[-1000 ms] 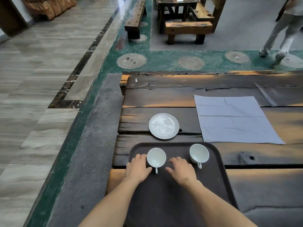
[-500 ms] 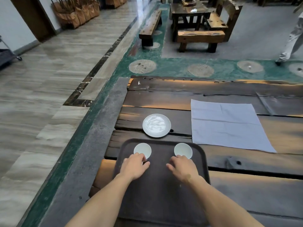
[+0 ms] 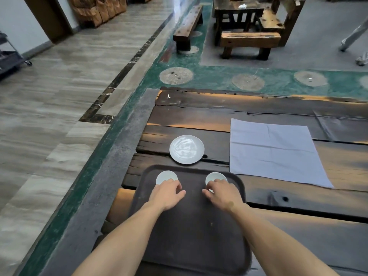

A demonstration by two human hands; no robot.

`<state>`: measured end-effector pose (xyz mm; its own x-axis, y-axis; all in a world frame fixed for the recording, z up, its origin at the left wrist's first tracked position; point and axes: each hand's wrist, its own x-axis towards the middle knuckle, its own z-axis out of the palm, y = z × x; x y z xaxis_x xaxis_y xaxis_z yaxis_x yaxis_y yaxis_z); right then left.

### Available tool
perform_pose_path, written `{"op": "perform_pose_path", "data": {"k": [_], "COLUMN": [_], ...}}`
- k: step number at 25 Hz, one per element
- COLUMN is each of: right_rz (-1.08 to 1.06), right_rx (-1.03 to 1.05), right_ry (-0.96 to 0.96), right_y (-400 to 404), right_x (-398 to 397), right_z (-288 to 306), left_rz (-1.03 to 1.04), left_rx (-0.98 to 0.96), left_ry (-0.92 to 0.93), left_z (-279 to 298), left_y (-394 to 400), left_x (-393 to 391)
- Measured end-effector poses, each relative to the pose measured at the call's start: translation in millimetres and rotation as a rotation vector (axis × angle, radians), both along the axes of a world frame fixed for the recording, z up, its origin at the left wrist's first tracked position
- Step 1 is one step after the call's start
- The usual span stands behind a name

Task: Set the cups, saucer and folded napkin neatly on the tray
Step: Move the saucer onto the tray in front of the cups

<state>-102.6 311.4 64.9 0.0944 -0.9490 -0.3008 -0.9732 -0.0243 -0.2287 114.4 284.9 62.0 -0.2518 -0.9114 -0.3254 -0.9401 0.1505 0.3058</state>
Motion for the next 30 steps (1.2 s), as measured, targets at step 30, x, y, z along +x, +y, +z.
{"op": "perform_pose_path", "data": {"k": [30], "right_rz": [-0.214], "right_rx": [0.244], "right_ry": [-0.092], "right_y": [-227.7], "right_x": [-24.0], "right_z": [-106.3], "left_rz": [-0.111], "left_rx": [0.16], "left_ry": [-0.141], "left_z": [-101.4], "left_y": [-271.3], "left_x": [32.0]}}
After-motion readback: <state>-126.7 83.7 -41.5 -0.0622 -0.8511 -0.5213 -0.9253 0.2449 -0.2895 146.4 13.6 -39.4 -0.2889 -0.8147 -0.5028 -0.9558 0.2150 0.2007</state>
